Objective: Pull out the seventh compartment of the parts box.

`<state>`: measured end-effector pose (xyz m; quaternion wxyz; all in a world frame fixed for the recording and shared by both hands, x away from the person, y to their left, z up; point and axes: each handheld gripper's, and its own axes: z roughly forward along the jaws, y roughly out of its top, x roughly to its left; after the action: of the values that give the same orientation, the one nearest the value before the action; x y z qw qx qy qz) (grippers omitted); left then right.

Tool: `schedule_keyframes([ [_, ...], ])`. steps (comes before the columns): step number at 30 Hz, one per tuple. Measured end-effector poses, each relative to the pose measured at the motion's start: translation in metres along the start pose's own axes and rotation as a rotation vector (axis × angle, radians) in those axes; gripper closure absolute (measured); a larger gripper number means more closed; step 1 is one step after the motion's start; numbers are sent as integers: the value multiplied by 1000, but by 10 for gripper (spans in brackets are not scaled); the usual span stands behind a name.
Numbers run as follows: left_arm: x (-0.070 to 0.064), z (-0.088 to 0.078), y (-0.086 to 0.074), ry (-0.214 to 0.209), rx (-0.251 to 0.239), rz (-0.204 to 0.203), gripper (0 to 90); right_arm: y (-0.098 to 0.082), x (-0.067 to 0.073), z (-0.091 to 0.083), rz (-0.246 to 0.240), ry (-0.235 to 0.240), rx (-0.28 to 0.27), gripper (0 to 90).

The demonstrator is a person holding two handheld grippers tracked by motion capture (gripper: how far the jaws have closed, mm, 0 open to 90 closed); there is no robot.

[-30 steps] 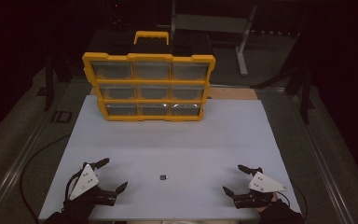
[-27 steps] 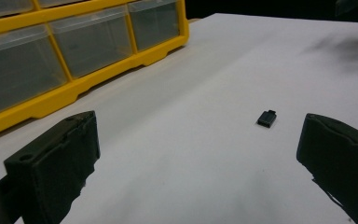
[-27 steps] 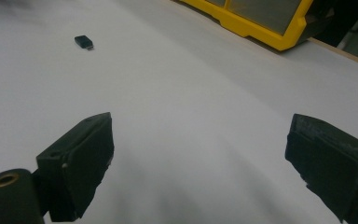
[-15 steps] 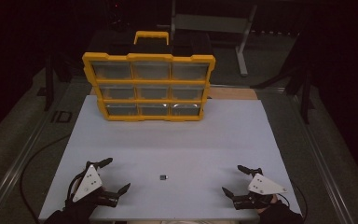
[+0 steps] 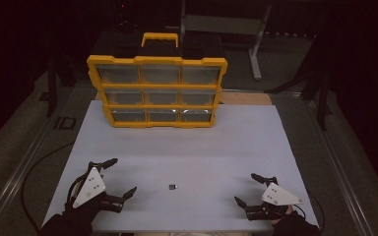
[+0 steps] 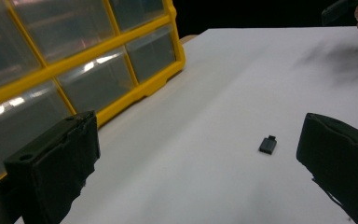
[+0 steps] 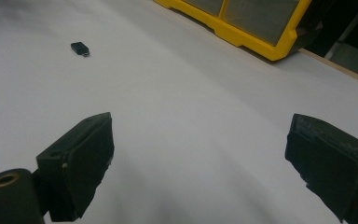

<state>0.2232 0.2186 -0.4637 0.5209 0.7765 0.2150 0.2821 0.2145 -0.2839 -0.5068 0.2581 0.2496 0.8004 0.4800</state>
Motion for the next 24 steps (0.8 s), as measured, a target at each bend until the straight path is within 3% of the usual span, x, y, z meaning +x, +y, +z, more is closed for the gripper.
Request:
schedule_keyframes([
  [7, 7, -3, 19, -15, 18, 39, 0, 0, 0, 0, 1, 0, -3, 78],
  [12, 14, -3, 33, -10, -12, 48, 0, 0, 0, 0, 2, 3, -4, 78],
  [24, 33, 5, 61, 23, -17, 166, 0, 1, 0, 0, 2, 6, -5, 78],
])
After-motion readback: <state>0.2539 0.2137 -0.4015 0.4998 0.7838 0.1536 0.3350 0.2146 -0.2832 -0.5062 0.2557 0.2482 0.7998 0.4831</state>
